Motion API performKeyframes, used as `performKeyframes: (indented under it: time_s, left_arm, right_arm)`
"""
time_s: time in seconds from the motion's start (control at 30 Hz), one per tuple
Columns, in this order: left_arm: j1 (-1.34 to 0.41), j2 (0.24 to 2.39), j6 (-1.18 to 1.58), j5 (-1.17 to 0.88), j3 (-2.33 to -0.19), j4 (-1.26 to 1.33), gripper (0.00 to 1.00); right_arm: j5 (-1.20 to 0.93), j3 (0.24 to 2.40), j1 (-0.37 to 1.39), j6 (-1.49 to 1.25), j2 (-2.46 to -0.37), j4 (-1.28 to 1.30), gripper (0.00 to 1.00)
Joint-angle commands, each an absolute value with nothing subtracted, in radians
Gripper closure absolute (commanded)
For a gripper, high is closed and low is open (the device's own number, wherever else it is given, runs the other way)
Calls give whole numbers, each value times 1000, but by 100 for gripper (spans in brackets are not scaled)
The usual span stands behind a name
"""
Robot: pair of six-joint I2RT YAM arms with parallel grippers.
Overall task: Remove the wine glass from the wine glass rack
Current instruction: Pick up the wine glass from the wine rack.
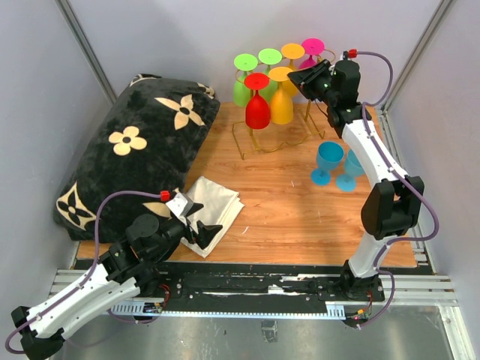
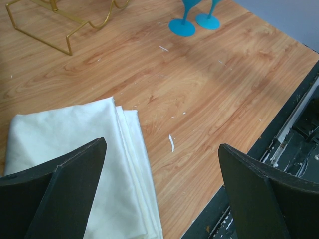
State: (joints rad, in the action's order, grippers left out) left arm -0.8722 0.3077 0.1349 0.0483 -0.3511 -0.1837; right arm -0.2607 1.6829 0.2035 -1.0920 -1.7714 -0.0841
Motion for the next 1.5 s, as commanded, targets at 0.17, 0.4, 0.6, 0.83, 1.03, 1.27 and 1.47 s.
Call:
performKeyframes:
  time_s: [0.17, 0.4, 0.6, 0.83, 1.03, 1.27, 1.47]
  left_arm:
    - [-874, 320, 109, 62, -358, -183, 0]
    - [-874, 319, 97, 20, -352, -170, 0]
    - [-875, 311, 97, 24, -349, -167, 0]
    - [-875, 310, 89, 11, -348, -165, 0]
    - [-874, 303, 91, 9, -345, -161, 0]
    - [-874, 303, 96, 9, -345, -161, 0]
    - [-874, 303, 98, 9, -345, -161, 0]
  right_arm:
    - [-297, 1738, 218, -1129, -1800, -125, 84]
    - [-282, 1733, 220, -1156, -1790, -129, 98]
    - [-280, 1789, 219, -1163, -1792, -109, 99]
    - [-274, 1796, 220, -1145, -1759, -102, 99]
    - [-280, 1797, 219, -1132, -1745, -73, 99]
    - [-276, 1742, 219, -1123, -1710, -60, 99]
    - [-243, 1709, 220, -1084, -1667, -45, 99]
